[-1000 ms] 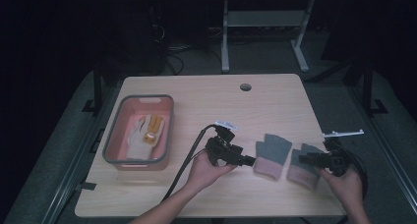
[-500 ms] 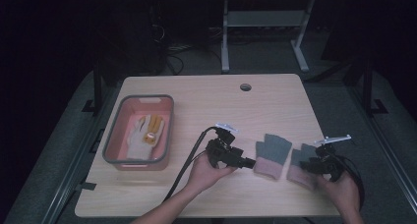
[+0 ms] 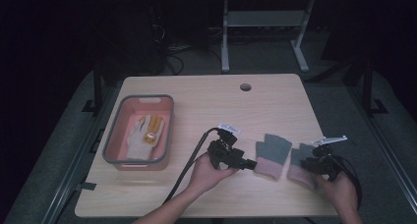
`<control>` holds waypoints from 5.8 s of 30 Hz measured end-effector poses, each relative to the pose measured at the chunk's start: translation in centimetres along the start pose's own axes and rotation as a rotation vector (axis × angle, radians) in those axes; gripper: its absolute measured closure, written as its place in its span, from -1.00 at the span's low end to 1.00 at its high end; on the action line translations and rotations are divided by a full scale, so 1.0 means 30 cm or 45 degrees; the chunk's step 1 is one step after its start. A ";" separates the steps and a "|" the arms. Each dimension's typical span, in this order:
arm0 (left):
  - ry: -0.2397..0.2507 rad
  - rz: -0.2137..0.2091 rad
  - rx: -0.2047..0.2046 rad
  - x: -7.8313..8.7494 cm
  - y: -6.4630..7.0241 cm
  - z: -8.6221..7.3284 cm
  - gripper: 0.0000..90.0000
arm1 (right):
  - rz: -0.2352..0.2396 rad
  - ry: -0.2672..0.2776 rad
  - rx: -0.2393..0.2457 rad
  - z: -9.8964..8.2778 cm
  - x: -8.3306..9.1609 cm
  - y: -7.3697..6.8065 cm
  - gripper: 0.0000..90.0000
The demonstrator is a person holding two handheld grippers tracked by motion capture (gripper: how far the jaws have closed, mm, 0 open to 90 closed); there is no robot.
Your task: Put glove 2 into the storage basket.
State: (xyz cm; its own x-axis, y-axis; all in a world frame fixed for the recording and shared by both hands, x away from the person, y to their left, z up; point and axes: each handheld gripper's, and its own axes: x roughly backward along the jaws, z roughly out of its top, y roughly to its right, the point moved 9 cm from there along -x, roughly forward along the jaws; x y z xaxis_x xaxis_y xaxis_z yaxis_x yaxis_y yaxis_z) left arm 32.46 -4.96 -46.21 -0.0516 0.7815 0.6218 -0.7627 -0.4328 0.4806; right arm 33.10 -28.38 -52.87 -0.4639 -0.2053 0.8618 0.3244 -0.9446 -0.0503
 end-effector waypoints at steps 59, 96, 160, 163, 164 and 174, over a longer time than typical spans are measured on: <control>-0.006 0.031 0.009 -0.030 -0.028 0.008 -0.36 | 0.216 0.047 0.039 0.219 0.030 -0.266 0.88; -0.083 -0.002 0.187 -0.182 -0.092 -0.008 -0.29 | 0.310 0.093 -0.171 0.153 0.003 -0.180 0.14; -0.038 -0.147 0.362 -0.239 -0.116 -0.017 0.50 | 0.535 0.161 -0.404 0.090 -0.065 -0.216 0.71; -0.041 -0.154 0.361 -0.233 -0.116 -0.020 0.51 | 0.542 0.160 -0.399 0.091 -0.062 -0.221 0.72; -0.042 -0.156 0.361 -0.231 -0.116 -0.021 0.51 | 0.543 0.160 -0.397 0.091 -0.060 -0.224 0.72; -0.033 -0.158 0.332 -0.197 -0.120 -0.030 0.52 | 0.545 0.140 -0.352 0.105 -0.051 -0.255 0.73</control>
State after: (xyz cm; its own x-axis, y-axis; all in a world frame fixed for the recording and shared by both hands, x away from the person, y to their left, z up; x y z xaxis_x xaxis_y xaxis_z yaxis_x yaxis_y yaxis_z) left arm 34.92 -7.62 -52.17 0.0507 0.8254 0.5623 -0.5705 -0.4382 0.6946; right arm 33.91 -20.04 -52.22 -0.4264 -0.5995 0.6773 0.2809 -0.7995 -0.5309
